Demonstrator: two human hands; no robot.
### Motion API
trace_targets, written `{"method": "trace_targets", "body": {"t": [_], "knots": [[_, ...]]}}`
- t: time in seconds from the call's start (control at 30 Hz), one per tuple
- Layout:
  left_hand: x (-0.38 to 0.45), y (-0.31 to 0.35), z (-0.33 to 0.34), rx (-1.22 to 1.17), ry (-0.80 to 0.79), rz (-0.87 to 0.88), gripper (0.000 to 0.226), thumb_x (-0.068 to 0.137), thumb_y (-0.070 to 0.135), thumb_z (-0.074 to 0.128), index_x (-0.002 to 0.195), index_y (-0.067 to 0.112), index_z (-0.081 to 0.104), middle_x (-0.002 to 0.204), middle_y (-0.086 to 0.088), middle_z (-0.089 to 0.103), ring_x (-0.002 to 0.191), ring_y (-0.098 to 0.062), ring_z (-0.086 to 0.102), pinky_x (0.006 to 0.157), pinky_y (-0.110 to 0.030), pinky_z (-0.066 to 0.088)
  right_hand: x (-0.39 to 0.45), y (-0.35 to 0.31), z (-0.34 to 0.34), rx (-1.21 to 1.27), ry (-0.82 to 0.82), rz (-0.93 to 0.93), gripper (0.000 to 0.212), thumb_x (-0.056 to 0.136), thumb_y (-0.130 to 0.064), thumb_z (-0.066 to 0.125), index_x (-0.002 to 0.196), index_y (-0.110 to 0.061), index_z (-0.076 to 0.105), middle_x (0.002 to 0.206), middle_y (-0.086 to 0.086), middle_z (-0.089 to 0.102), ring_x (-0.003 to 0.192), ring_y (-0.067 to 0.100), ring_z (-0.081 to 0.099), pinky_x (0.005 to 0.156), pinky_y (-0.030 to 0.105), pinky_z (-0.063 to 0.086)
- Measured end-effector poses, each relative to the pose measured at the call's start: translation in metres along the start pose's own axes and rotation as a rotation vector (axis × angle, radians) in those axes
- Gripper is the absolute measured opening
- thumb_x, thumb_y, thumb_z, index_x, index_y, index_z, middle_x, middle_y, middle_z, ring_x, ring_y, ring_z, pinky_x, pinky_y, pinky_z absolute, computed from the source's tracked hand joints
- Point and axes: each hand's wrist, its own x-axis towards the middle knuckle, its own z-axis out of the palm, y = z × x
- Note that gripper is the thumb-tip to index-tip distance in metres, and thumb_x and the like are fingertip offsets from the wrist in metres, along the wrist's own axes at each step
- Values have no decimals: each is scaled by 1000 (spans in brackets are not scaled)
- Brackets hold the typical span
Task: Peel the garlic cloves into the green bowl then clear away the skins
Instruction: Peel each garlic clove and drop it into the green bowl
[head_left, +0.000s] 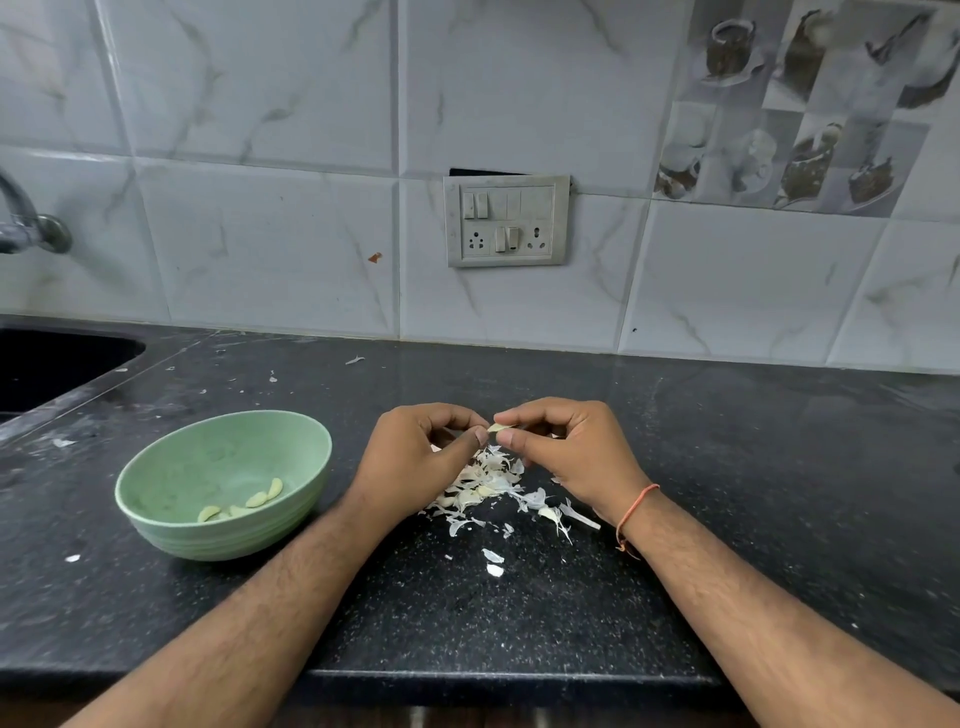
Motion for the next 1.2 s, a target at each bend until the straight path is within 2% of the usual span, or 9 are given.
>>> {"method": "trace_targets", "body": {"t": [0.17,0.33,0.47,0.6,0.7,0.77,1.0,1.1,1.2], "knots": [[-1,0,2,5,-18,-16,9,96,23,75,89,27,77,75,2,76,67,-20,69,61,-32,56,-2,-2,1,32,-29,2,18,83,-18,90,100,-23,86,89,1,81,77,27,76,75,41,65],[-1,0,2,-12,-44,-23,10,99,21,68,91,25,73,77,-3,76,68,-20,70,62,-35,57,-4,-4,3,116,-86,29,19,83,-17,89,102,-19,86,91,7,81,80,27,74,75,44,64],[-1,-3,3,22,-38,-17,10,101,24,67,92,27,70,76,-10,75,67,-32,68,59,-41,55,-4,-8,3,240,-99,83,21,83,-18,86,104,-15,85,86,15,79,72,24,69,68,34,62],[-1,-2,3,-8,-13,-10,4,97,28,77,99,30,74,71,-1,75,52,-17,60,53,-27,49,-2,-5,0,306,-84,97,20,90,-10,81,110,-9,83,84,19,76,75,26,69,68,33,63],[0,0,1,-42,15,47,23,91,26,84,113,32,77,96,16,78,62,-19,68,64,-20,54,-1,-5,0,300,-41,124,17,90,-4,81,107,-4,81,78,16,76,70,21,70,66,31,63],[0,0,1,-30,18,74,20,91,27,84,110,33,80,101,19,78,68,-15,70,68,-18,53,-1,-6,1,290,-29,134,16,90,-4,81,106,-2,80,76,15,76,68,20,70,65,30,63],[1,1,1,-94,19,34,10,97,23,78,104,27,84,77,16,76,62,-2,66,62,-15,47,-2,-8,0,233,2,148,13,88,-10,84,100,-5,81,75,14,76,66,19,70,62,29,60],[2,0,1,-147,-6,-30,9,99,26,76,102,31,83,70,1,75,54,-8,57,54,-22,45,-3,-8,-1,233,-24,157,9,90,-11,83,98,-5,81,80,15,76,70,22,69,68,38,63],[4,-4,1,-230,-32,-83,11,100,25,75,102,31,83,73,-7,76,58,-18,57,59,-31,49,-4,-9,0,295,-89,160,7,93,-11,80,97,-6,79,94,22,76,76,25,67,66,38,61]]}}
